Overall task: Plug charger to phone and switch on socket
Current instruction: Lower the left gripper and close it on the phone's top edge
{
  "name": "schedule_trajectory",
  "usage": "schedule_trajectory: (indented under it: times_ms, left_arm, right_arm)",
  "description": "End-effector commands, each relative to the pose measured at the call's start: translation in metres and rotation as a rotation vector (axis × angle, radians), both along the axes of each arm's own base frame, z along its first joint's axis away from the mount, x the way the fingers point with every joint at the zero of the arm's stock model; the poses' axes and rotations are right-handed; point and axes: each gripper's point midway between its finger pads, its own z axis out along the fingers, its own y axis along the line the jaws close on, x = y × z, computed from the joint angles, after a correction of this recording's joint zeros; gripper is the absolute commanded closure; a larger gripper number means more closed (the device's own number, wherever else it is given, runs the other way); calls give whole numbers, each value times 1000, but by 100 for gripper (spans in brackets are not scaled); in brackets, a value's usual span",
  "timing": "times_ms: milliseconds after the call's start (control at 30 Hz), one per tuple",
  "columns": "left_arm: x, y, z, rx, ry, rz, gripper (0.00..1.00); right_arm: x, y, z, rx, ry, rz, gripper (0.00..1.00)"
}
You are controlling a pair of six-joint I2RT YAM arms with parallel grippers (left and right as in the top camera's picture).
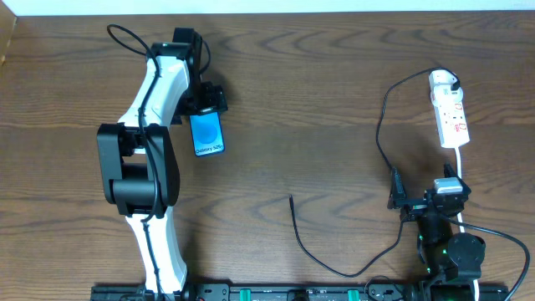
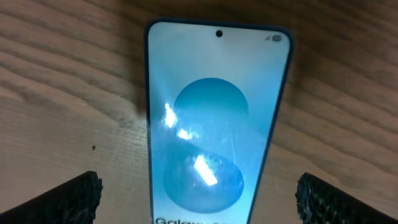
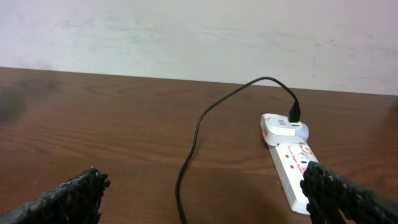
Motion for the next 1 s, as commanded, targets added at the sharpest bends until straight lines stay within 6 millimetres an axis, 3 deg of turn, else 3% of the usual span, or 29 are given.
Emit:
schedule_trajectory:
  times_ms: [0,433,967]
  left_arm:
    - [-4,1,-7,5,6,10,0]
    - [0,1,-22,4,-25,0,0]
    - [5,-10,-21,9,-50,-28,1]
  right_arm:
    - [0,2,0,-11,-3,12,1]
    - [0,2,0,-11,-3,12,1]
    - [0,2,0,-11,-3,12,1]
